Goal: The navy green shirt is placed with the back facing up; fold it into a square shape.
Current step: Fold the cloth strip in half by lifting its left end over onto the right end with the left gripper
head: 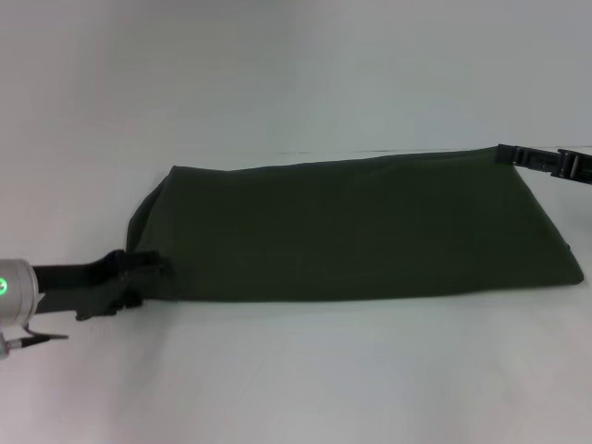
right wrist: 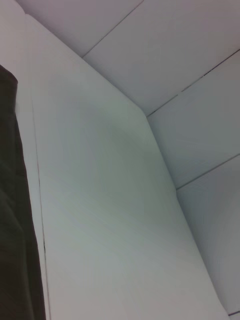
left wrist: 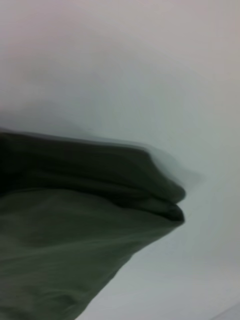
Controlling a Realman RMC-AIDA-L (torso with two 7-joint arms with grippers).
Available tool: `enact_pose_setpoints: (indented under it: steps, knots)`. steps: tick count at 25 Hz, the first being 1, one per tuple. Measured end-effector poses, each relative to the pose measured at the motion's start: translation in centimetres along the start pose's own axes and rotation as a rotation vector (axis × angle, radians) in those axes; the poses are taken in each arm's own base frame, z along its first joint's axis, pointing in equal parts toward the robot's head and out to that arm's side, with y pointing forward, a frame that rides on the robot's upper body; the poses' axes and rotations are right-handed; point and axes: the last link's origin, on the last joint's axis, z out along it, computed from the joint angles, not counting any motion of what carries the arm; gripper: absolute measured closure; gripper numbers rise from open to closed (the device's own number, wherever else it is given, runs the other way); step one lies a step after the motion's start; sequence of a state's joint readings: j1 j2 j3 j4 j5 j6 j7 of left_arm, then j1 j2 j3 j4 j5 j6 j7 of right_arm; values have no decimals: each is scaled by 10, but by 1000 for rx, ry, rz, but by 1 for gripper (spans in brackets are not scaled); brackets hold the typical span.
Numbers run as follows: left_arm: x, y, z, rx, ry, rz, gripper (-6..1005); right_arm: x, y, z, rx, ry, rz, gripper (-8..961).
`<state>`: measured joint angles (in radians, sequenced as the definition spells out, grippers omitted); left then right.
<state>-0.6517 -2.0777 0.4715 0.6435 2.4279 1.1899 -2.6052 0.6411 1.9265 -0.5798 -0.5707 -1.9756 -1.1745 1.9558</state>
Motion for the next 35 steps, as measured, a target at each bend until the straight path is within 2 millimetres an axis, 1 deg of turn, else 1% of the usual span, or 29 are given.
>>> enact_pose_setpoints:
  steps: [7,23,28,35]
  knots:
    - [-7,-7,-2,6,-12,-14,214,0,0,0,1,-1,-1,39]
    - [2,-7,2,48,31,15,214,-3,2,1,-6,-11,1,38]
    - [4,-3,4,46,33,24,214,-3,2,1,-7,-13,2,38]
    - [12,10,8,31,47,61,214,-4,2,1,-8,-14,3,38]
